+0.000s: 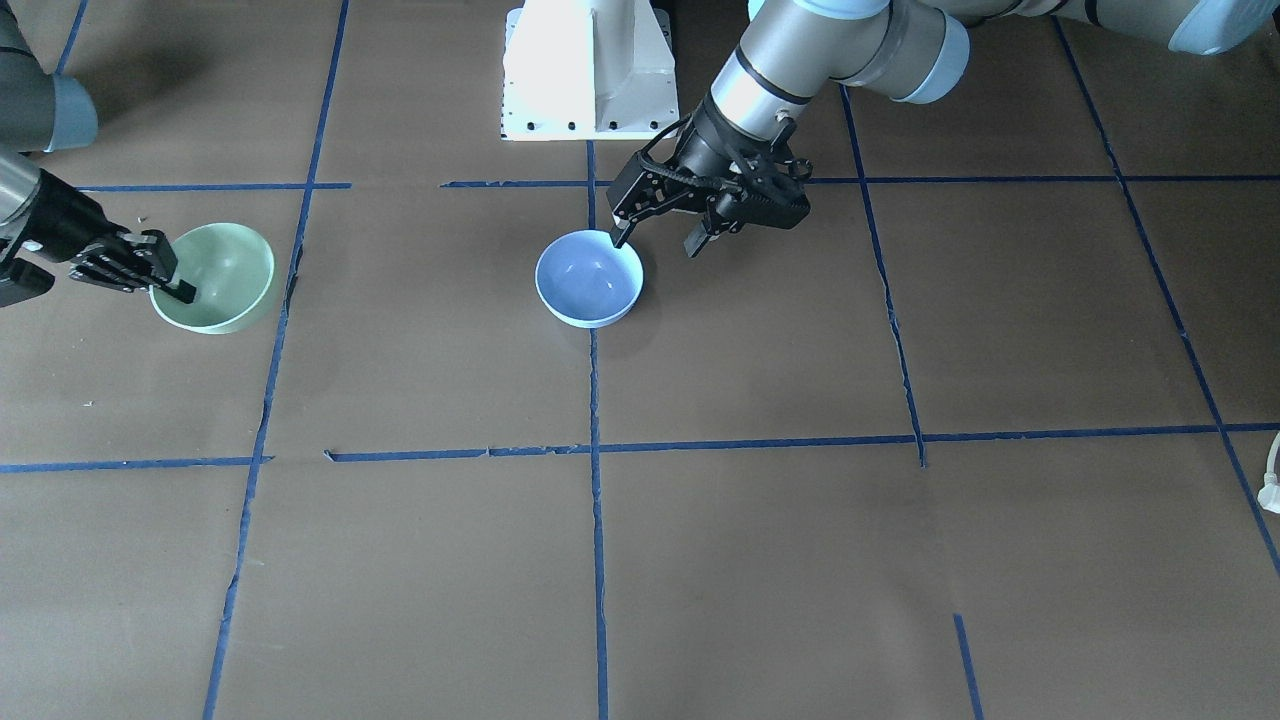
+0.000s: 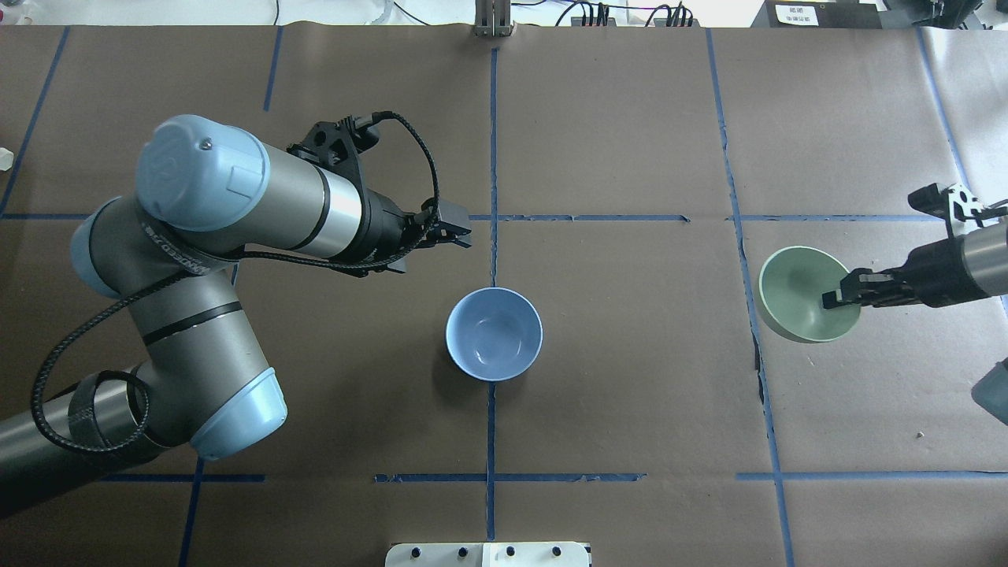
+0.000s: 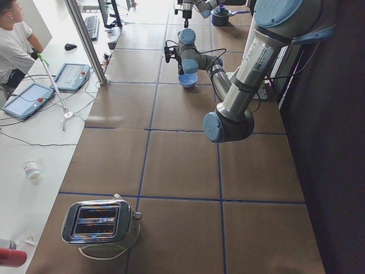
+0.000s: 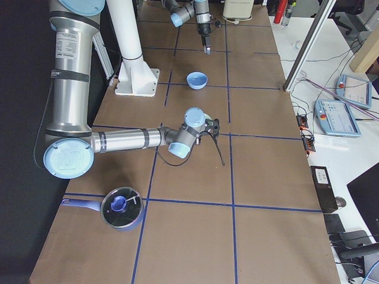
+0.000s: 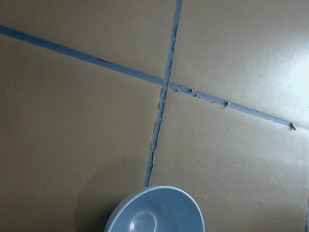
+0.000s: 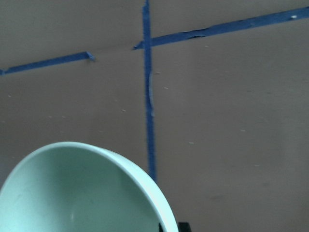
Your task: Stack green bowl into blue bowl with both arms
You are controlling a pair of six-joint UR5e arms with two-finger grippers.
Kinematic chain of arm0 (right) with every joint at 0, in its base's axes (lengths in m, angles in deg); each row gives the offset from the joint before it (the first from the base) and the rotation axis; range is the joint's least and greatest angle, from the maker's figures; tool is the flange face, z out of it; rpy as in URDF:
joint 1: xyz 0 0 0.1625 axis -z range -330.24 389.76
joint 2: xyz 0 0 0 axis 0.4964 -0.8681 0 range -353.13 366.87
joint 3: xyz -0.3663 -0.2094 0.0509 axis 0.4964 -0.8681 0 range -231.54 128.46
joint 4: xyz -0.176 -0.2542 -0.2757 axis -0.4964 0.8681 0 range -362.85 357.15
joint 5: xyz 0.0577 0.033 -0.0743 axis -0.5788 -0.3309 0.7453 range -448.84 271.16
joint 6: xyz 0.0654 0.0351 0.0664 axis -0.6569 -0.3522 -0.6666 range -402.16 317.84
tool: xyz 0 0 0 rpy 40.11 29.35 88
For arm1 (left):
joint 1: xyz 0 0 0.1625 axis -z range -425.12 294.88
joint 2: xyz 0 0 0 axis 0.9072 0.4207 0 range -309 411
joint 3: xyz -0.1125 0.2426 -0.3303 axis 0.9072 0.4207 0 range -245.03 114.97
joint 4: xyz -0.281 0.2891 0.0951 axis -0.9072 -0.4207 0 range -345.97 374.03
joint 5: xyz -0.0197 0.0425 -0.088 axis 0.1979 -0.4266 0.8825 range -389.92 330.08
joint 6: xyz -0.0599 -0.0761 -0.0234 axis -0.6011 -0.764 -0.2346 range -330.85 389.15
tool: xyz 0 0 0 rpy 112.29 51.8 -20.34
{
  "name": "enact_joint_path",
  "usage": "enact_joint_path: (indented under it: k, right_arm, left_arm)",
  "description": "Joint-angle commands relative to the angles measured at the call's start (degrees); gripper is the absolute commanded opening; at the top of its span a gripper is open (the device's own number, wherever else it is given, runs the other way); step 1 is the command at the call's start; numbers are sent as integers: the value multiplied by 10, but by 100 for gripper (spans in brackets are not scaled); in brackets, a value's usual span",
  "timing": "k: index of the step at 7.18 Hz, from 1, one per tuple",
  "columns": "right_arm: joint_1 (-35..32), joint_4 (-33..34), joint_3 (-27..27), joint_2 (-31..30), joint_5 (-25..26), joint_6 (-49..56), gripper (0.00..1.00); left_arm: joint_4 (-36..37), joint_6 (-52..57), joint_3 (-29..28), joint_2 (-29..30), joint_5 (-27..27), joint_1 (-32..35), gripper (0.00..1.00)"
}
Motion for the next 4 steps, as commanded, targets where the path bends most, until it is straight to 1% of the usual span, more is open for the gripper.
enact_joint_path:
  k: [1, 2, 3, 4]
  right_arm:
    - [117, 10, 38, 107, 131, -205, 0]
    - [162, 63, 44, 155, 188, -233, 0]
    - [188, 153, 54, 210, 215, -248, 0]
    - [228, 246, 54, 268, 273, -255, 0]
  left_arm:
    - [0, -7, 26, -2, 1, 30, 99]
    - [0, -13, 27, -2, 1, 35, 99]
    - [0, -13, 26, -6, 1, 35, 99]
    - [0, -14, 26, -6, 1, 34, 99]
